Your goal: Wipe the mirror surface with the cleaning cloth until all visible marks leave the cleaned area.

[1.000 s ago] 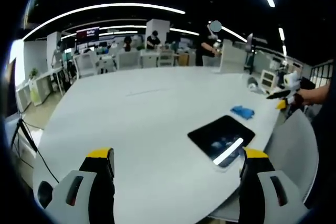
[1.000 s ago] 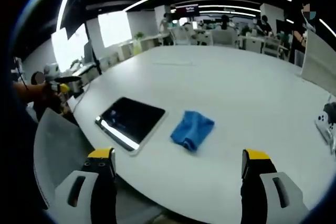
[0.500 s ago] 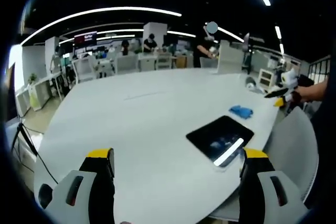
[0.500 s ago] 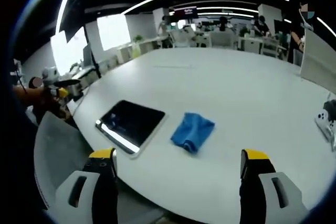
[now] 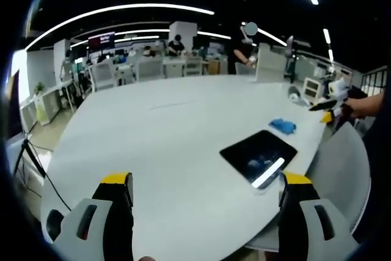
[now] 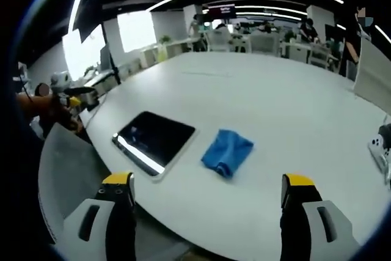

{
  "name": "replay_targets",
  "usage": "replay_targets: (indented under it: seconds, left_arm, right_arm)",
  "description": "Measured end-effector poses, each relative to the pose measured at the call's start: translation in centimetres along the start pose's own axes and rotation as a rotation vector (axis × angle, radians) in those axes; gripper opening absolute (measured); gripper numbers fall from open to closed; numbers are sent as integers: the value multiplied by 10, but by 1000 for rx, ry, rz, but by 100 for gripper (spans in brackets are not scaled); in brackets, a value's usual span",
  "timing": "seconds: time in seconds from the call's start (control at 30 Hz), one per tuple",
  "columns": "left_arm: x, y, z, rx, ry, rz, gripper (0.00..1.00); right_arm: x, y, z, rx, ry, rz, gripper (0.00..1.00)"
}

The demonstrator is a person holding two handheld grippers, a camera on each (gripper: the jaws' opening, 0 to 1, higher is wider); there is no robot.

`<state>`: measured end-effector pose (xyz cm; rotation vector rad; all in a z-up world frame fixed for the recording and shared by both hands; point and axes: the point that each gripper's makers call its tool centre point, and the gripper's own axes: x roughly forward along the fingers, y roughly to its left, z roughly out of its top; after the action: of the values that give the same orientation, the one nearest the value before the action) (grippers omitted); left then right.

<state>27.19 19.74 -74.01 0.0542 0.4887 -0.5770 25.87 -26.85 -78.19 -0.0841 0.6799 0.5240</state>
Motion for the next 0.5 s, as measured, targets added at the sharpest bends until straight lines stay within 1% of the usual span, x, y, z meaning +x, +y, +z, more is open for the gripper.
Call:
replay_targets:
  seconds: [0.07,0.13,0.2,0.27,0.3,0.37,0.5]
  left_arm:
    - [-1,1,2,-11,0,-1,100]
    - [-1,2,3,0,-6,5,100]
    - [-2,5,2,16,-3,14,100]
    - [-2,6,1,9,-5,11,100]
    - [-2,6,2,9,-9,10,99]
    - [-1,3,8,7,-43,-1,100]
    - [0,2,7,12,-34,-5,100]
  right_arm:
    - [-1,1,2,20,-9,-1,100]
    - [-2,4,3,-1,-12,11,100]
    - [-1,6,6,6,-25,20,100]
    - [-2,5,6,1,-22,12,100]
    - [-2,5,5,0,-19,10,100]
    - [-3,5,5,0,-19,14,100]
    - [-4,1,4,15,-21,2,100]
